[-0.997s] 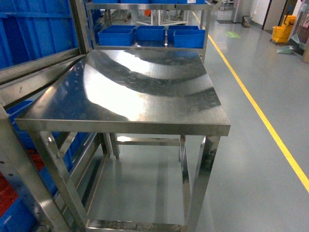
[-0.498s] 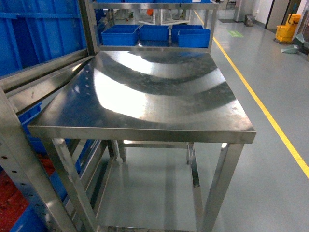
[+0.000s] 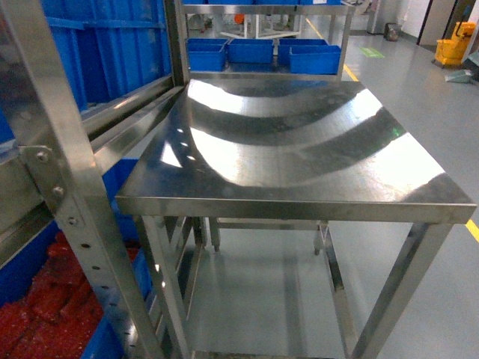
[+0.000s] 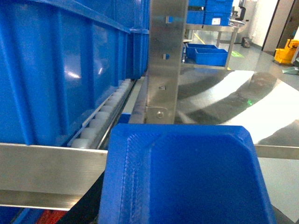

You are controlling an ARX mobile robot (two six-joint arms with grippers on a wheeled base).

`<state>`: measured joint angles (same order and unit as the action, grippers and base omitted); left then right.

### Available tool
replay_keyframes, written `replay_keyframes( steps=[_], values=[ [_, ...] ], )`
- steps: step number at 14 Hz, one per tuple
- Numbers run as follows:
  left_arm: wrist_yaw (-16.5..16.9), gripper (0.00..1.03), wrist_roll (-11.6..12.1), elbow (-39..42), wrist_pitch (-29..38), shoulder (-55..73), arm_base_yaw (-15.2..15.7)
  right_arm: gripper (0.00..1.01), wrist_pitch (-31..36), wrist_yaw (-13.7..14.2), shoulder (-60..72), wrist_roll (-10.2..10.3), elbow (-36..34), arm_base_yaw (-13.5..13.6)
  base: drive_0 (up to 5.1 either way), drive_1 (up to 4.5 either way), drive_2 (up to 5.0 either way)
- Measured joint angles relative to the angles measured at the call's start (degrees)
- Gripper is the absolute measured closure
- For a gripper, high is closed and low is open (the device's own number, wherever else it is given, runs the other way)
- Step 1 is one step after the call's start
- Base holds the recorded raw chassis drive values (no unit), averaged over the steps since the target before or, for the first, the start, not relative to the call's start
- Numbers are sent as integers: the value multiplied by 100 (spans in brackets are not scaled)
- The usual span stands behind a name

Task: Sort blue parts and orange caps into right shelf containers

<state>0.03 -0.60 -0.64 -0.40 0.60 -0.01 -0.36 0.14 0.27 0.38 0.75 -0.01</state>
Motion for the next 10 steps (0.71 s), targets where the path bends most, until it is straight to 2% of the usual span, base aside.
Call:
replay_keyframes(
  steps=[10],
  values=[
    [-7, 62, 0, 0, 0, 0, 0, 58, -4, -2, 0, 0, 0, 0, -469, 93, 368]
  ],
)
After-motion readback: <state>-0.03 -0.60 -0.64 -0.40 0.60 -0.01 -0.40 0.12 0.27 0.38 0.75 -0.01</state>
